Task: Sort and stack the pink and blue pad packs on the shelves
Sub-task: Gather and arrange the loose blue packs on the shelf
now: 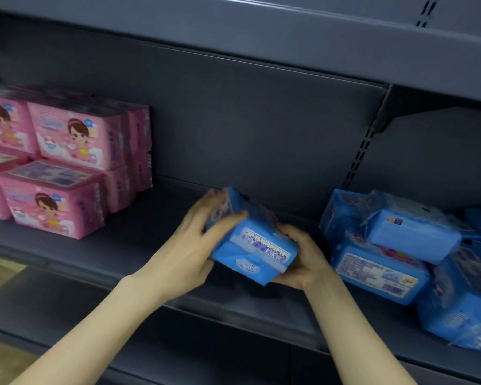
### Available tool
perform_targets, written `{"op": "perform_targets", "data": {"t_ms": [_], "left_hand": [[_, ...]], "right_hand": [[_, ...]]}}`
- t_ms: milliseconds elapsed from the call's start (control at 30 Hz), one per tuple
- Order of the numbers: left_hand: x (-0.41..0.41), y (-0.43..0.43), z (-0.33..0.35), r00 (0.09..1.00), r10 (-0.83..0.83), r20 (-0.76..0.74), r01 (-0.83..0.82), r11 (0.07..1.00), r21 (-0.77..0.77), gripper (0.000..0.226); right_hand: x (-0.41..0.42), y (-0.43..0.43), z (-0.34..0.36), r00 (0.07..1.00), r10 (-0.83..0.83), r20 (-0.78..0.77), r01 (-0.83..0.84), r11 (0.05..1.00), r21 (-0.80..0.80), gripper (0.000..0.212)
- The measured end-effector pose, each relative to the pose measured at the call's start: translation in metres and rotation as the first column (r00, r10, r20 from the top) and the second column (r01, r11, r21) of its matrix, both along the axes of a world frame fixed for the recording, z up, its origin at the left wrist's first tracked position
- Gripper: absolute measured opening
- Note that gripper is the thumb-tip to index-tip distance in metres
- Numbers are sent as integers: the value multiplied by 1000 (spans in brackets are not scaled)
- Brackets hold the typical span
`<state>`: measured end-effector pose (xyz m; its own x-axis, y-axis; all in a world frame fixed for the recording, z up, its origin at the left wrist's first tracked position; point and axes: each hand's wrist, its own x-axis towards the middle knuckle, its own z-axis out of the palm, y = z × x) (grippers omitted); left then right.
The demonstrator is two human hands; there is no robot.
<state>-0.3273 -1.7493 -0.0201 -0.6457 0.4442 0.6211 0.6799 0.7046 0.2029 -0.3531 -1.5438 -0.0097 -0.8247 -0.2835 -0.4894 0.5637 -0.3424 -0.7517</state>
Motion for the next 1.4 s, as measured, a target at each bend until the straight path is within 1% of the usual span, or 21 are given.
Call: {"op": "perform_targets", "data": {"t_ms": [67, 133, 200, 300, 333, 400, 467, 533, 633, 700, 733, 800, 867, 933, 1000, 1067, 1100, 1167, 1233, 1267, 1400], "left_hand": [[4, -10, 4, 981, 72, 180, -108, 974, 197, 102], [8, -17, 8, 927, 78, 367, -216, 910, 353, 98], [7, -22, 7, 864, 59, 500, -300, 858, 417, 90], [3, -26, 9, 753, -46, 656, -391, 771, 503, 86], [1, -27, 11, 713, -100, 694, -416, 737, 533, 88], [-1, -26, 15, 645, -199, 737, -458, 671, 583, 93], [-5, -25, 17, 625, -288, 726, -471, 602, 645, 97], [-10, -24, 16, 637, -351, 686, -470, 529, 707, 94], [-18, -26, 10, 664, -367, 652, -461, 486, 743, 83], [-23, -32, 7, 661, -385, 644, -450, 483, 751, 82], [-26, -36, 6, 657, -395, 642, -443, 486, 753, 82], [-33, -46, 4, 650, -412, 639, -413, 514, 752, 81], [-40, -57, 1, 636, -439, 635, -365, 554, 748, 82], [-48, -68, -4, 620, -466, 631, -301, 601, 740, 89], [-55, -77, -9, 615, -480, 626, -240, 642, 728, 91], [-61, -82, -12, 604, -504, 617, -184, 666, 723, 88], [-64, -85, -13, 597, -519, 611, -158, 671, 724, 87], [-68, -89, -17, 592, -542, 597, -124, 670, 732, 85], [-72, -92, -19, 612, -543, 575, -102, 667, 738, 81], [-74, -93, -20, 627, -532, 570, -90, 677, 731, 80], [-82, -95, -21, 704, -434, 563, -54, 757, 651, 62]], "right_hand": [[0, -15, -3, 998, -54, -13, 51, 988, -145, 42], [-1, -32, -8, 991, -126, -36, 113, 962, -248, 53], [-4, -48, -16, 974, -220, -58, 188, 922, -337, 64], [-6, -71, -29, 930, -343, -135, 248, 852, -461, 102], [-5, -79, -32, 915, -366, -172, 242, 837, -491, 111], [-3, -92, -39, 875, -420, -242, 239, 808, -538, 114], [2, -105, -42, 847, -448, -287, 235, 799, -553, 111], [7, -114, -44, 834, -457, -309, 246, 810, -533, 109], [10, -119, -50, 844, -456, -284, 303, 840, -450, 113], [11, -113, -49, 849, -463, -253, 367, 863, -348, 115], [11, -108, -46, 844, -474, -252, 404, 869, -284, 111], [11, -98, -39, 818, -491, -299, 475, 871, -127, 88], [7, -91, -29, 781, -459, -424, 537, 840, 81, 65], [0, -85, -21, 748, -363, -556, 567, 785, 249, 60], [-8, -82, -15, 732, -203, -650, 562, 719, 409, 69], [-12, -80, -5, 743, -20, -669, 506, 672, 541, 80], [-14, -80, 1, 752, 43, -657, 460, 680, 571, 80], [-15, -83, 8, 750, 131, -648, 401, 689, 604, 70], [-16, -90, 9, 734, 165, -659, 452, 606, 655, 59], [-17, -94, 8, 725, 169, -668, 484, 566, 668, 58], [-23, -106, 4, 683, 154, -714, 569, 500, 653, 59]]}}
